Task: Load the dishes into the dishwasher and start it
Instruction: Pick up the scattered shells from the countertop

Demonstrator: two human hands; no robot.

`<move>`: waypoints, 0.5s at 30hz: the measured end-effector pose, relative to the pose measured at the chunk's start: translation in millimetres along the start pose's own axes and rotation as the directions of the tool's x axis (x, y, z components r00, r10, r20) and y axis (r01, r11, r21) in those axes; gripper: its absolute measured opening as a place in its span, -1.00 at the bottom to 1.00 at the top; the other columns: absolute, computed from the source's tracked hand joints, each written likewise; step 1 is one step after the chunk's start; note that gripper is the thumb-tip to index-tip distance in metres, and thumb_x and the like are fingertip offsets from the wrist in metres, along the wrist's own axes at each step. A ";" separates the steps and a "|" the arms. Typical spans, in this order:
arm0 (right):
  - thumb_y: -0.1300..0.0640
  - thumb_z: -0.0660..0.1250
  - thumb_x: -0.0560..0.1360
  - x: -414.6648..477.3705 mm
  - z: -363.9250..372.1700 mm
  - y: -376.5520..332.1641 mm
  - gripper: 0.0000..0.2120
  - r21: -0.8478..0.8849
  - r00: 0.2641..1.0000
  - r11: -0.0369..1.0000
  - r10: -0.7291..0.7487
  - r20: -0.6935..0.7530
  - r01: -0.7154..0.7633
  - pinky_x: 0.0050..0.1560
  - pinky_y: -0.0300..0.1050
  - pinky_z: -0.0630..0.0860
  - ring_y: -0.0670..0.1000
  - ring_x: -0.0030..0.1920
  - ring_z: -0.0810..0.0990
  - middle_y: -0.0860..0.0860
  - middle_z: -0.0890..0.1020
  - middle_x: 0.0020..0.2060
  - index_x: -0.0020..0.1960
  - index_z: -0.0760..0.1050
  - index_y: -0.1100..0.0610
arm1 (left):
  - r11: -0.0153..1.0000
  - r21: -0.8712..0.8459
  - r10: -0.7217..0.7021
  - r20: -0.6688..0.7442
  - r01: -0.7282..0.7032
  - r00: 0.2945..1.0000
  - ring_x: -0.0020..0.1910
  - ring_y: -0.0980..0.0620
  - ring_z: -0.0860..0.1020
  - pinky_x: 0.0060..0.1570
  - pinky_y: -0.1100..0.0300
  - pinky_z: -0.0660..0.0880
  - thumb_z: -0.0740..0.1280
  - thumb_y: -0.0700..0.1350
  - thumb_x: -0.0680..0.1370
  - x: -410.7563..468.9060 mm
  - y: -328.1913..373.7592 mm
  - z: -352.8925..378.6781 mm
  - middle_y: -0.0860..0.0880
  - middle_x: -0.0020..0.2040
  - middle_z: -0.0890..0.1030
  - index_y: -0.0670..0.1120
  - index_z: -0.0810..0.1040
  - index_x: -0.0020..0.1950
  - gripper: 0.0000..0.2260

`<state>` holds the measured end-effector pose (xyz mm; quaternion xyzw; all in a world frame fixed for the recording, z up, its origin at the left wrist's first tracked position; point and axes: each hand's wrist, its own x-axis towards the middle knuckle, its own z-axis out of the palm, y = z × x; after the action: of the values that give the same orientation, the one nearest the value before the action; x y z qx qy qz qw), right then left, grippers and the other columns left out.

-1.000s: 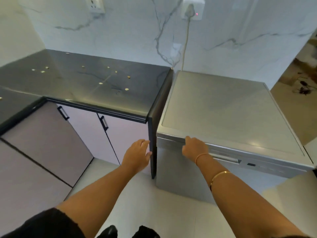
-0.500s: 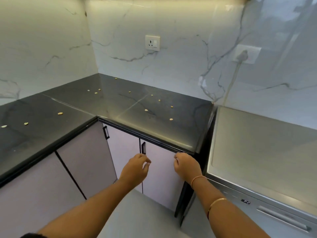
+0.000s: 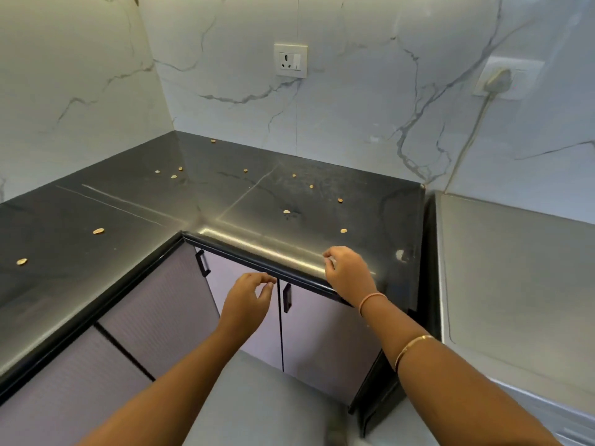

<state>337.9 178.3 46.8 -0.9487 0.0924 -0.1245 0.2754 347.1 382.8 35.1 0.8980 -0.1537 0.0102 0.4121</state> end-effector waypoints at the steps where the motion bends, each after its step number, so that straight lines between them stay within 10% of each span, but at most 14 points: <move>1: 0.25 0.16 0.55 14.1 0.6 7.3 -0.76 0.002 1.000 1.000 0.011 0.003 -0.011 0.12 -0.14 0.40 0.11 0.10 0.54 0.14 0.58 0.10 0.12 0.54 0.26 | 1.000 -0.021 -0.017 -0.007 0.017 1.000 0.06 0.10 0.48 0.05 0.32 0.36 0.24 -0.17 0.59 10.4 0.4 4.0 -0.07 0.09 0.57 -0.15 0.58 0.13 -0.81; 11: 0.35 0.09 0.54 127.5 26.5 91.1 -0.54 -0.239 0.970 0.968 0.131 0.206 -0.080 0.34 -0.03 0.27 0.23 0.38 0.25 0.17 0.20 0.45 0.43 0.30 0.16 | 0.892 -0.335 -0.312 0.026 0.303 0.950 0.06 0.10 0.52 0.08 0.20 0.46 0.18 -0.06 0.61 105.3 2.6 40.7 0.11 -0.03 0.57 0.03 0.53 0.08 -0.85; 15: 0.35 0.06 0.54 138.9 31.6 102.0 -0.59 -0.388 0.986 0.920 0.006 0.166 0.059 0.18 -0.05 0.38 0.19 0.24 0.38 0.13 0.44 0.27 0.35 0.37 0.19 | 0.693 -0.584 -0.453 0.104 0.423 0.885 0.10 0.08 0.53 0.17 0.15 0.47 0.16 -0.09 0.62 116.2 7.3 52.7 0.02 0.07 0.58 0.00 0.53 0.07 -0.83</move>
<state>468.3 75.5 -8.9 -0.9928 0.0794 -0.0289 0.0853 450.0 308.0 22.6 0.7341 0.0795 -0.1148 0.6645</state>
